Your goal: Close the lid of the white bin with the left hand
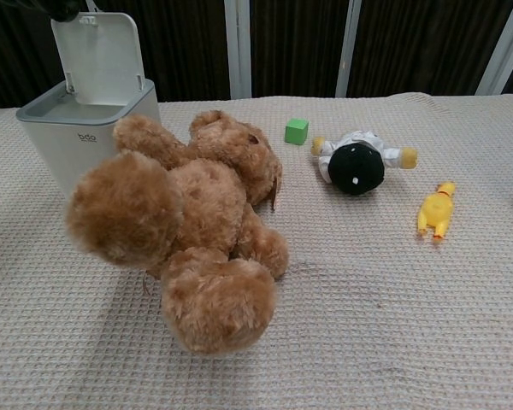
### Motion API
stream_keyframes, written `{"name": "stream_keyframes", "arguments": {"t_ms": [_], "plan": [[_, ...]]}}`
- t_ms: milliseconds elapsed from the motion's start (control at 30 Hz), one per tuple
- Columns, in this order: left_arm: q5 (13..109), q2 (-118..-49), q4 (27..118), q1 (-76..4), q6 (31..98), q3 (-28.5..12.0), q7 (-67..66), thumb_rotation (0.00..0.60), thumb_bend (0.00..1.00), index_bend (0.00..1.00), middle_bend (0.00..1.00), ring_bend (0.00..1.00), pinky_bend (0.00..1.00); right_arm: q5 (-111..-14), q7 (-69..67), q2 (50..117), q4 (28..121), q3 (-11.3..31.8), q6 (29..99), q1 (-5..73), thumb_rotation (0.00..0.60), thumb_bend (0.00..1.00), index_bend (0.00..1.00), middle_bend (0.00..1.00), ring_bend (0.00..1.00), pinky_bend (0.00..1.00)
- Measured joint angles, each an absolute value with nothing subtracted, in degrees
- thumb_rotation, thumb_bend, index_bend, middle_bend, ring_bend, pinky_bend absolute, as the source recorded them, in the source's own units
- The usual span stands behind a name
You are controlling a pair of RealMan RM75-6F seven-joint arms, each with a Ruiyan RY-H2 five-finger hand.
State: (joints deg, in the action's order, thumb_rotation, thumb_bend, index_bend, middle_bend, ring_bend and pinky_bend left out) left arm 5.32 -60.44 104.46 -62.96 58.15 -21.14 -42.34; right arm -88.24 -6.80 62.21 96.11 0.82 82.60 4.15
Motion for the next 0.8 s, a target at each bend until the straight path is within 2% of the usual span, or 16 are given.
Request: {"name": "stream_keyframes", "arguments": {"t_ms": [300, 800], "plan": [[3.48, -60.64, 105.40, -64.35, 57.92, -20.10, -42.38, 0.600, 0.65, 0.26, 1.00, 0.95, 0.99, -88.27, -6.72, 62.15, 96.08, 0.84, 82.95, 3.96, 0.600, 0.19, 0.00, 0.00, 0.00, 0.00], [3.09, -52.04, 114.89, -62.87, 55.34, -17.08, -42.07, 0.600, 0.65, 0.31, 1.00, 0.95, 0.99, -88.68, -6.45, 62.04, 95.90, 0.69, 83.65, 3.53, 0.600, 0.19, 0.00, 0.00, 0.00, 0.00]]}}
